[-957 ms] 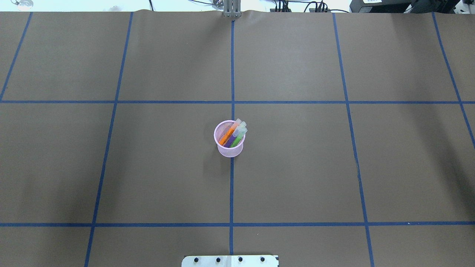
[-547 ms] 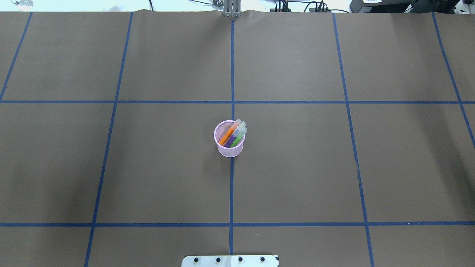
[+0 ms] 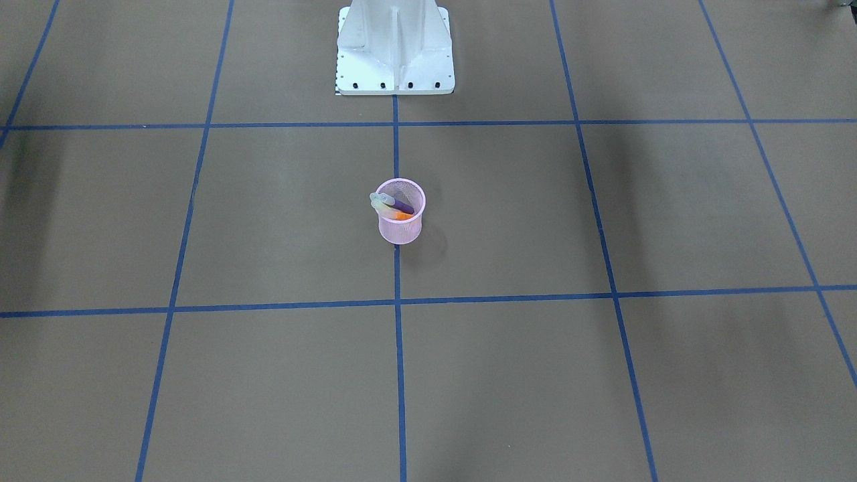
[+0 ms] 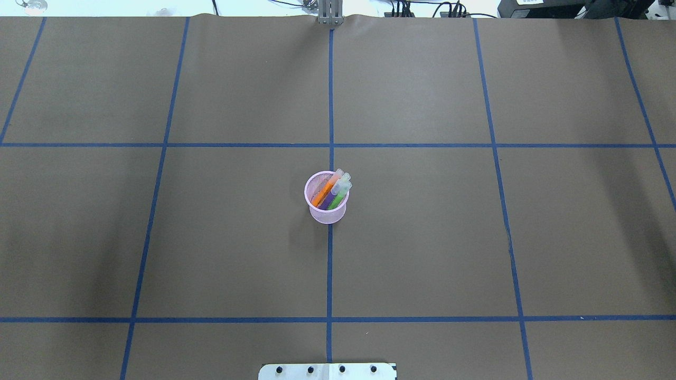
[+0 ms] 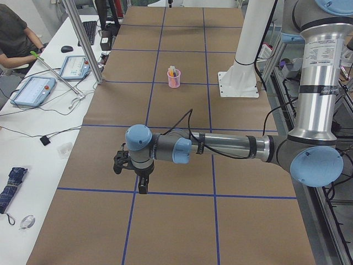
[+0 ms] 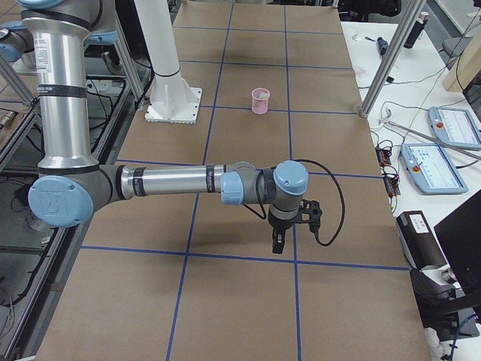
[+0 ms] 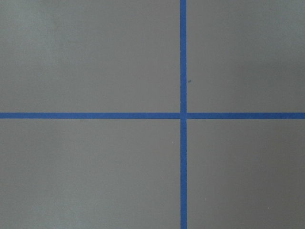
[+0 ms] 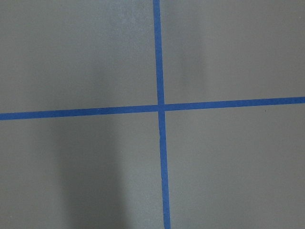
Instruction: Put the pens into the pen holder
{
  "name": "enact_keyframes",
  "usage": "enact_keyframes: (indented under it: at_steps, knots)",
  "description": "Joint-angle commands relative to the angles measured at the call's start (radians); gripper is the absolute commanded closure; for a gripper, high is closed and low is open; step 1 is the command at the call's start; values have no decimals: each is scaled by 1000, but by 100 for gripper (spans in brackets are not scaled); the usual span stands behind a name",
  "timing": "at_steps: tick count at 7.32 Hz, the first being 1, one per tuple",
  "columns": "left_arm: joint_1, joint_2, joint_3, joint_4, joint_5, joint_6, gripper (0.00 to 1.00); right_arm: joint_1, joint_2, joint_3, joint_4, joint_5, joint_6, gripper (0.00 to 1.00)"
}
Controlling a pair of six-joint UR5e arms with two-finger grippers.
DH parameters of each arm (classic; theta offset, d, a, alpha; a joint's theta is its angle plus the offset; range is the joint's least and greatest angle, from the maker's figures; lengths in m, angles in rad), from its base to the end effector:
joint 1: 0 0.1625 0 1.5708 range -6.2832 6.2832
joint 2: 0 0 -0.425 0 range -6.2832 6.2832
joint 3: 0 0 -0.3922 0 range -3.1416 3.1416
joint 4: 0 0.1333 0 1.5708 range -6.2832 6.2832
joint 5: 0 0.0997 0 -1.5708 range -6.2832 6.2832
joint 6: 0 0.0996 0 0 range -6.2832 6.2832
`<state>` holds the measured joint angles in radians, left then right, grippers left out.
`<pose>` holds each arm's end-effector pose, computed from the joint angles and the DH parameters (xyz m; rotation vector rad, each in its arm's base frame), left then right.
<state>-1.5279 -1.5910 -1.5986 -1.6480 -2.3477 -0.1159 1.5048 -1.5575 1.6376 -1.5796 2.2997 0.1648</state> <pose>-0.0416 -0.5104 0.6266 0.0569 0.7828 -0.0206 0.0338 -0.5047 0.6231 -0.0162 -0.7317 0.0684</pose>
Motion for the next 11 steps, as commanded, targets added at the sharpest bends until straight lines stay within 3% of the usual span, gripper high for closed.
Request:
enact_keyframes:
  at_steps: [1, 4, 11]
  knots:
    - [0, -4, -6, -4, -31, -2, 1, 0, -4, 17, -2, 13, 4, 0]
    - [3, 32, -8, 1, -24, -2, 1, 0, -30, 27, 0, 41, 16, 0]
    - [3, -1, -31, 77, -28, -73, 0, -8, -19, -10, 3, 29, 16, 0]
